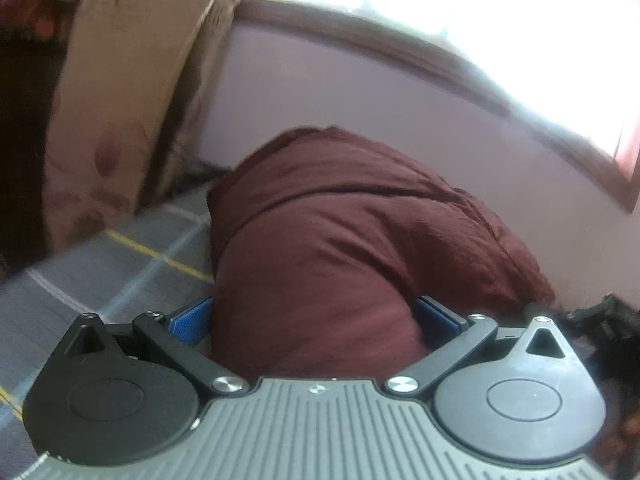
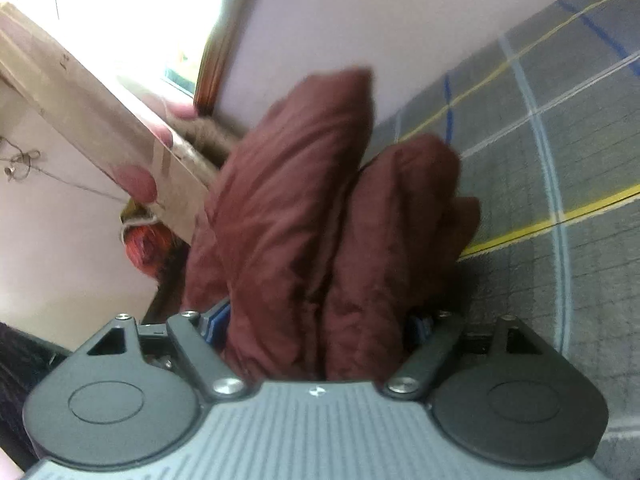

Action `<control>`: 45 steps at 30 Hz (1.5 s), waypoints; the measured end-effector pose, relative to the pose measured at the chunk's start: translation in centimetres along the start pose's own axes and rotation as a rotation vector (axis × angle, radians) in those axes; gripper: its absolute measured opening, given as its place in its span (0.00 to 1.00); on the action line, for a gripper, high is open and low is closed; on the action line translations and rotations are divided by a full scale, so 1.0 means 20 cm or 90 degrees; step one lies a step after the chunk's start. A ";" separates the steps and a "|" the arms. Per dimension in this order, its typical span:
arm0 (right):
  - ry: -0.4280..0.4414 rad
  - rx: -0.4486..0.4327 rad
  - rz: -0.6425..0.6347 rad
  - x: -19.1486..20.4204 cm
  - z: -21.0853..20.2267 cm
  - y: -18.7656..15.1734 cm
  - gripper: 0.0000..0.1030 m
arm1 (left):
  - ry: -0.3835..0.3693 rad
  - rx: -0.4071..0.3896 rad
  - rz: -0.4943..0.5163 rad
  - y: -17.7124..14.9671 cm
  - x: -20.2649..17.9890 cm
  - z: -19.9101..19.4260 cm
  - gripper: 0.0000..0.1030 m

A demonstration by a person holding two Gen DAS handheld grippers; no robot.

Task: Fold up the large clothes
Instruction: 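Open both grippers and release the maroon bundle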

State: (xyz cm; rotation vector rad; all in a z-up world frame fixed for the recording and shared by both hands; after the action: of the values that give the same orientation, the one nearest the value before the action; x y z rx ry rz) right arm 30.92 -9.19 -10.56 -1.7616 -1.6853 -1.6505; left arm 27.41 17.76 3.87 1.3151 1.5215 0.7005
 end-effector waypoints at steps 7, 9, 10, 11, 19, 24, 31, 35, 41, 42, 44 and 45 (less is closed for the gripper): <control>-0.144 -0.165 -0.266 0.31 -0.25 -0.05 0.79 | 0.015 -0.012 0.074 0.03 -0.15 -0.08 1.00; -0.141 -0.213 -0.340 0.46 -0.31 -0.08 0.74 | 0.013 -0.012 0.069 0.03 -0.16 -0.10 1.00; -0.137 -0.223 -0.367 0.51 -0.33 -0.09 0.66 | 0.009 -0.010 0.069 0.03 -0.17 -0.11 1.00; -0.132 -0.224 -0.391 0.57 -0.33 -0.10 0.60 | 0.008 -0.009 0.070 0.04 -0.16 -0.10 1.00; -0.164 -0.166 -0.448 0.68 -0.14 -0.14 0.45 | 0.035 0.003 0.092 0.02 -0.18 -0.13 1.00; -0.218 -0.123 -0.438 0.58 -0.01 -0.13 0.43 | 0.059 0.012 0.105 0.03 -0.16 -0.14 1.00; -0.223 -0.073 -0.338 0.33 0.06 -0.14 0.43 | 0.086 0.016 0.108 0.04 -0.18 -0.12 1.00; -0.207 -0.072 -0.299 0.25 0.07 -0.16 0.42 | 0.127 0.013 0.142 0.04 -0.22 -0.12 1.00; -0.223 -0.072 -0.326 0.31 0.06 -0.16 0.44 | 0.186 0.006 0.200 0.06 -0.30 -0.13 1.00; -0.227 -0.073 -0.328 0.32 0.07 -0.16 0.45 | 0.190 0.004 0.199 0.06 -0.30 -0.14 1.00; -0.234 -0.076 -0.332 0.34 0.08 -0.15 0.47 | 0.208 -0.015 0.187 0.07 -0.31 -0.16 1.00; -0.238 -0.076 -0.334 0.35 0.08 -0.16 0.50 | 0.218 -0.019 0.181 0.07 -0.30 -0.16 1.00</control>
State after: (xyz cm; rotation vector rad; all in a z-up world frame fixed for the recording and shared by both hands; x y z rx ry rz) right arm 27.41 -3.07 -7.38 -1.8850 -2.4329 -1.7158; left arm 24.66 12.86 8.16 1.4581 1.5954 1.1736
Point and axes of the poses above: each gripper's, at about its wrist camera, not at the fingertips, and z roughly the way its jaws point, x to its left, y to its top, the point moved 6 cm from there along z, roughly the way its jaws point, and after that the axes turned 8 degrees about -y, right-handed, at the moved point
